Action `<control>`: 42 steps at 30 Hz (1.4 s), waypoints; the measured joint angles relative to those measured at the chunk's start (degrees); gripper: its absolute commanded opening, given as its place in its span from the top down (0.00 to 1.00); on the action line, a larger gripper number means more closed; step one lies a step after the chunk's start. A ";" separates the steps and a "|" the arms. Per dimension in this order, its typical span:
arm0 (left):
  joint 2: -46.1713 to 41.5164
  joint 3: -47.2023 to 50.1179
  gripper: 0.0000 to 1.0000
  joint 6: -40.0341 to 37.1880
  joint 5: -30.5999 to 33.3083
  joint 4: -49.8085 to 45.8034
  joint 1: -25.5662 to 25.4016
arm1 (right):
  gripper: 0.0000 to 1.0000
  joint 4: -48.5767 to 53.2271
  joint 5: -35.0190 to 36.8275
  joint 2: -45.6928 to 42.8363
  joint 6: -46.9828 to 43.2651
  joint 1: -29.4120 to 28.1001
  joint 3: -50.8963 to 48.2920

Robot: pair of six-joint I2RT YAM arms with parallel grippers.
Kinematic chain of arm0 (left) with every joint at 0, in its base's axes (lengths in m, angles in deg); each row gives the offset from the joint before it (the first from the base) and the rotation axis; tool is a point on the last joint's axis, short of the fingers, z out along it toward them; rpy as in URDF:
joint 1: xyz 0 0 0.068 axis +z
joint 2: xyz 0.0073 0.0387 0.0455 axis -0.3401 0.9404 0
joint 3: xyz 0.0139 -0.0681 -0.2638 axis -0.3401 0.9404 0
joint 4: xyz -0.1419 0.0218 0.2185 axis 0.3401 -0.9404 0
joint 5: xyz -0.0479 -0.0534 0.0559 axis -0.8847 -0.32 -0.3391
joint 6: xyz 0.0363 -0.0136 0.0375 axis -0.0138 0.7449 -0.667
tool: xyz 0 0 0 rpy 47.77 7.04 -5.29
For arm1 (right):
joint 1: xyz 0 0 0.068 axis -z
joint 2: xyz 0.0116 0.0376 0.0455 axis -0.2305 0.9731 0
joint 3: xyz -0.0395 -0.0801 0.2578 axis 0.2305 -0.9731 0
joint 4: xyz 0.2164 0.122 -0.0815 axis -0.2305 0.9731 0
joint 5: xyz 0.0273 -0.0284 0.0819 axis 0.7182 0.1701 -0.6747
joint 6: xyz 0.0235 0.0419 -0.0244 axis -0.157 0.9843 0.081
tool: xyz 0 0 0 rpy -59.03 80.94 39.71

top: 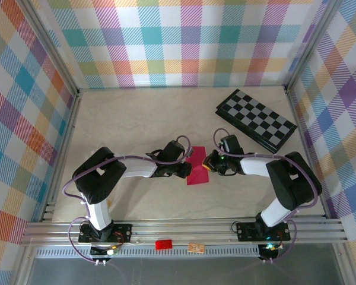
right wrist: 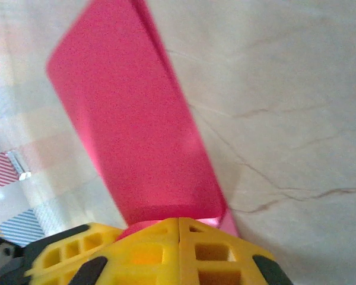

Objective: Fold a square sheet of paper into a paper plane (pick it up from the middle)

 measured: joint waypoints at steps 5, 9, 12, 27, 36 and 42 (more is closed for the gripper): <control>0.00 0.00 0.96 0.02 0.00 0.00 0.00 | 0.95 -0.81 -2.47 -0.44 -0.33 -0.11 1.57; 0.00 0.00 0.96 0.02 -0.02 0.00 0.00 | 0.95 -0.85 -3.78 0.33 -0.92 -1.53 1.57; 0.00 0.00 0.96 0.00 -0.02 -0.02 0.00 | 0.94 -0.24 -3.82 1.18 -1.81 -2.82 1.57; 0.00 0.00 0.97 -0.96 -0.02 -0.11 0.00 | 0.93 1.16 -5.29 4.24 -3.85 2.03 0.68; 0.00 0.00 0.96 -1.07 -0.02 -0.13 0.00 | 0.93 2.14 -3.76 2.82 -3.82 4.94 0.68; 0.00 0.00 0.96 -1.07 -0.02 -0.13 0.00 | 0.93 2.32 -3.61 -0.50 -3.87 3.39 0.83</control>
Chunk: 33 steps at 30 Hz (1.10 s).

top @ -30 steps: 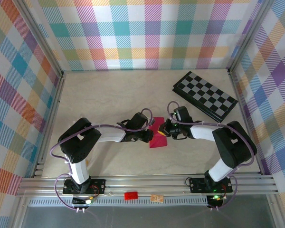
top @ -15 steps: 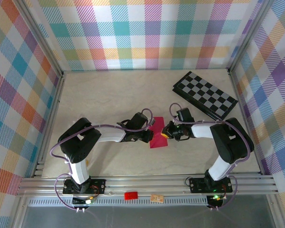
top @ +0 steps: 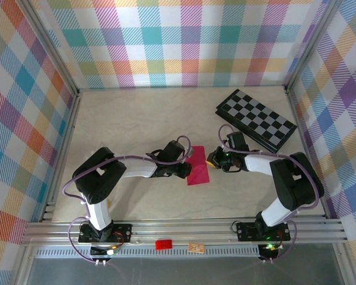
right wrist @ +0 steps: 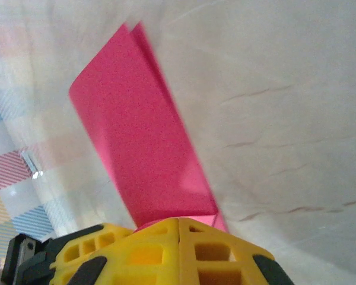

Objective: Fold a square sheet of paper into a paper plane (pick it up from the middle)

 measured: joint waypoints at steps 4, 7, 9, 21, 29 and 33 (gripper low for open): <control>0.00 0.00 0.96 0.00 -0.02 -0.02 0.00 | 0.93 0.31 0.04 1.33 -0.13 -4.28 2.10; 0.00 0.00 0.96 -0.02 -0.02 -0.02 0.00 | 0.94 0.24 0.24 3.91 -0.13 -6.01 3.39; 0.00 0.00 0.96 -0.02 0.00 -0.02 0.00 | 0.95 0.85 1.20 5.33 -0.15 -5.97 3.39; 0.09 -0.09 0.96 -0.04 -0.07 -0.04 0.00 | 0.92 -1.60 0.85 5.25 -0.81 -4.83 0.96; 0.09 -0.09 0.96 -0.17 -0.04 -0.02 0.00 | 0.91 0.52 -0.70 3.04 -1.64 -4.94 1.14; 0.11 -0.09 0.96 -0.17 -0.04 -0.02 0.00 | 0.90 -0.66 -2.10 3.39 -1.38 -6.51 1.20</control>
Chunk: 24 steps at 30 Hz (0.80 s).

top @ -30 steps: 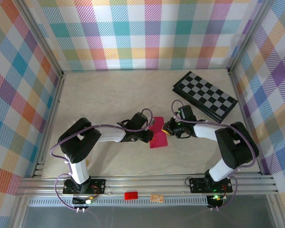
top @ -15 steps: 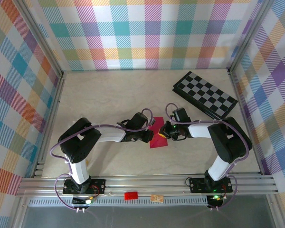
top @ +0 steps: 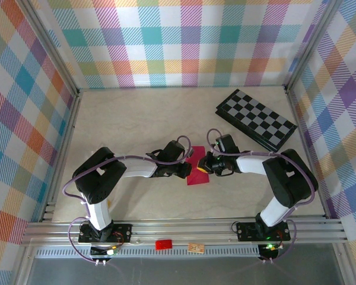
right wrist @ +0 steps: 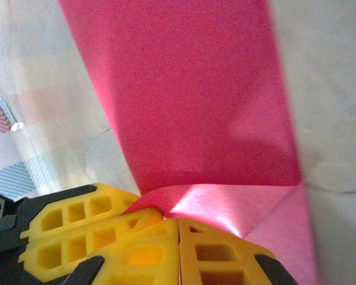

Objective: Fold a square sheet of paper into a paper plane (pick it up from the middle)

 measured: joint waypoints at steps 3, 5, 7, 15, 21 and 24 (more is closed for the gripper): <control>0.00 0.00 0.96 0.00 0.00 -0.02 0.00 | 0.91 -1.20 -0.39 1.33 0.59 -0.70 0.26; 0.00 0.00 0.96 0.00 0.00 -0.02 0.00 | 0.92 -0.87 0.07 1.95 0.63 -0.96 0.31; 0.00 0.00 0.96 0.00 0.00 -0.02 0.00 | 0.93 0.37 1.27 2.27 0.63 -0.96 0.28; 0.00 -0.39 0.86 0.11 0.26 -0.66 0.00 | 0.95 0.09 1.64 2.32 0.61 -0.96 0.07; -1.03 -1.16 0.58 1.68 1.16 -2.93 -0.04 | 0.95 -0.98 1.62 2.43 0.74 -1.03 -0.31; -3.17 -1.03 0.44 3.13 3.32 -5.05 0.00 | 0.95 -1.62 1.46 2.58 1.11 -1.03 -0.42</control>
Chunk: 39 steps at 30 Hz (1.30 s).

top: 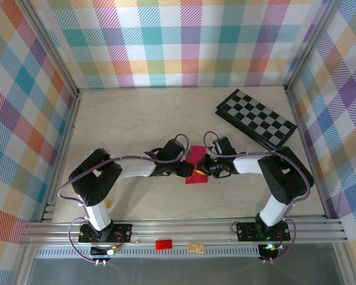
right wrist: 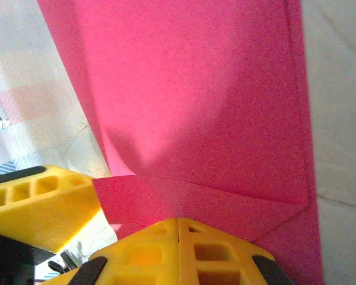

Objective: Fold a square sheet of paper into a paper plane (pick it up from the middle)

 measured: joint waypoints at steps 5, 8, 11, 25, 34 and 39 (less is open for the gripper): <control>-6.80 1.64 0.51 2.27 2.49 -1.79 0.04 | 0.95 -1.11 -0.09 0.24 0.70 0.00 -0.22; -9.07 1.81 0.67 3.08 0.96 -2.27 0.04 | 0.95 -1.42 0.00 0.26 1.03 0.00 -0.35; -9.03 1.81 0.78 4.00 -3.76 -2.67 0.04 | 0.95 -1.77 -0.02 0.26 1.05 0.00 -0.48; 0.96 -1.46 0.84 7.04 -19.91 -2.60 0.09 | 0.95 -1.92 0.00 0.24 1.03 0.00 -0.59; 3.45 -3.08 0.86 7.19 -20.13 -3.50 0.22 | 0.95 -1.92 0.00 0.24 1.01 0.00 -0.59; 3.91 -3.13 0.97 6.40 -19.58 -4.55 0.44 | 0.95 -1.90 0.00 0.24 1.01 0.00 -0.59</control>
